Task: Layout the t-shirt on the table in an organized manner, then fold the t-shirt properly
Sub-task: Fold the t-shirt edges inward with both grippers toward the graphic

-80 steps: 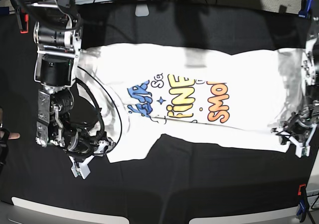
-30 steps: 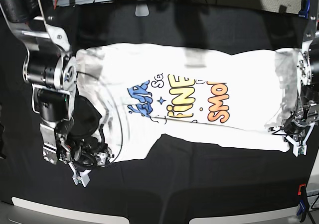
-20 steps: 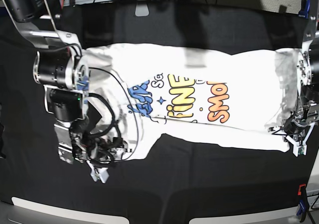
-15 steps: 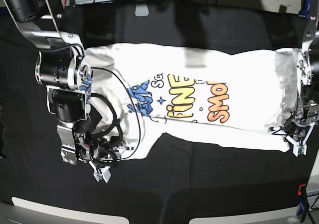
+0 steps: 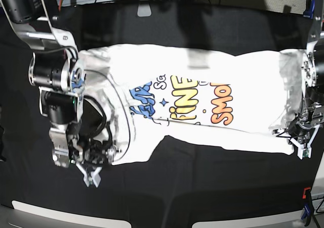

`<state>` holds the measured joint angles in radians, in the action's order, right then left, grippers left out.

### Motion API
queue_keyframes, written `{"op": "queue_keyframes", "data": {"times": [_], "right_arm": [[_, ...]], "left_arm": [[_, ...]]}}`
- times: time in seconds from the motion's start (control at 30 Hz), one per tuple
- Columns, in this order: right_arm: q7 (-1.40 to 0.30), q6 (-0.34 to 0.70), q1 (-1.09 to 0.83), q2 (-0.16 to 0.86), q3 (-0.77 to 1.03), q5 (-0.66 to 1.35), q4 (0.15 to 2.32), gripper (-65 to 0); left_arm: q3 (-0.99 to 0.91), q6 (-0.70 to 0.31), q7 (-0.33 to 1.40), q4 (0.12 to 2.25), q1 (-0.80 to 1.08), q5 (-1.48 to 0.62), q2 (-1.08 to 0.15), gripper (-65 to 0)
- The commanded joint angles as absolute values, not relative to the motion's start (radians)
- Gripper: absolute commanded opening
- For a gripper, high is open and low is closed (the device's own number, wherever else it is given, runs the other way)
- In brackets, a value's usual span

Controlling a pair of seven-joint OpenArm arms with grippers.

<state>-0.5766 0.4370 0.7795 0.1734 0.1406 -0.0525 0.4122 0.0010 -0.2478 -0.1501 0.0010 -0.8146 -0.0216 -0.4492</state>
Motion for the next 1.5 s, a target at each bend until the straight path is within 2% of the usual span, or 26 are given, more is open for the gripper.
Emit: {"op": "queue_keyframes", "data": {"times": [0.0,0.17,0.23,0.37,0.5,0.57,0.77,0.97,1.07,1.17,1.37,1.47], "right_arm": [[-0.556,0.437,0.81,0.177,0.143,-0.042,0.428,-35.0],[-0.557,0.448,0.783,0.174,0.143,0.011,0.428,-35.1],[-0.555,0.469,0.784,0.171,0.143,0.012,0.428,-37.1],[-0.526,0.521,0.784,0.16,0.143,0.038,0.428,-47.1],[-0.484,0.527,0.784,0.155,0.143,0.017,0.428,-61.7],[-0.442,0.527,0.784,0.155,0.143,-0.029,0.428,-65.0],[-0.352,0.527,0.784,0.156,0.143,-0.128,0.472,-65.0],[-0.344,0.529,0.784,0.16,0.142,-0.072,0.601,-65.0],[-0.345,0.591,0.784,0.16,0.093,-0.046,0.656,-65.0],[-0.347,0.635,0.783,0.16,0.003,-0.046,0.688,-65.0],[-0.347,0.636,0.741,0.16,-0.093,-0.045,0.793,-65.0],[-0.354,0.636,0.678,0.161,-0.092,-0.046,0.925,-65.0]], "left_arm": [[0.002,-0.252,-0.173,0.006,-0.848,-0.027,-0.463,-65.0],[0.002,-0.252,-0.174,0.006,-0.848,-0.027,-0.463,-65.0],[0.002,-0.252,-0.174,0.006,-0.848,-0.028,-0.463,-65.0],[0.002,-0.252,-0.177,0.006,-0.847,-0.028,-0.462,-65.0],[0.002,-0.252,-0.189,0.006,-0.847,-0.039,-0.463,-65.0],[0.002,-0.255,-0.219,0.006,-0.847,-0.098,-0.463,-65.0],[0.001,-0.403,-0.363,0.013,-0.848,-0.178,-0.467,-65.0],[0.001,-0.409,-0.365,0.015,-0.846,-0.217,-0.471,-65.0],[0.001,-0.428,-0.368,0.015,-0.845,-0.269,-0.484,-65.0],[0.001,-0.492,-0.385,0.019,-0.845,-0.271,-0.508,-65.0],[0.001,-0.677,-0.482,0.019,-0.842,-0.271,-0.582,-65.0],[0.001,-0.698,-0.524,0.021,-0.819,-0.271,-0.617,-65.0]]}}
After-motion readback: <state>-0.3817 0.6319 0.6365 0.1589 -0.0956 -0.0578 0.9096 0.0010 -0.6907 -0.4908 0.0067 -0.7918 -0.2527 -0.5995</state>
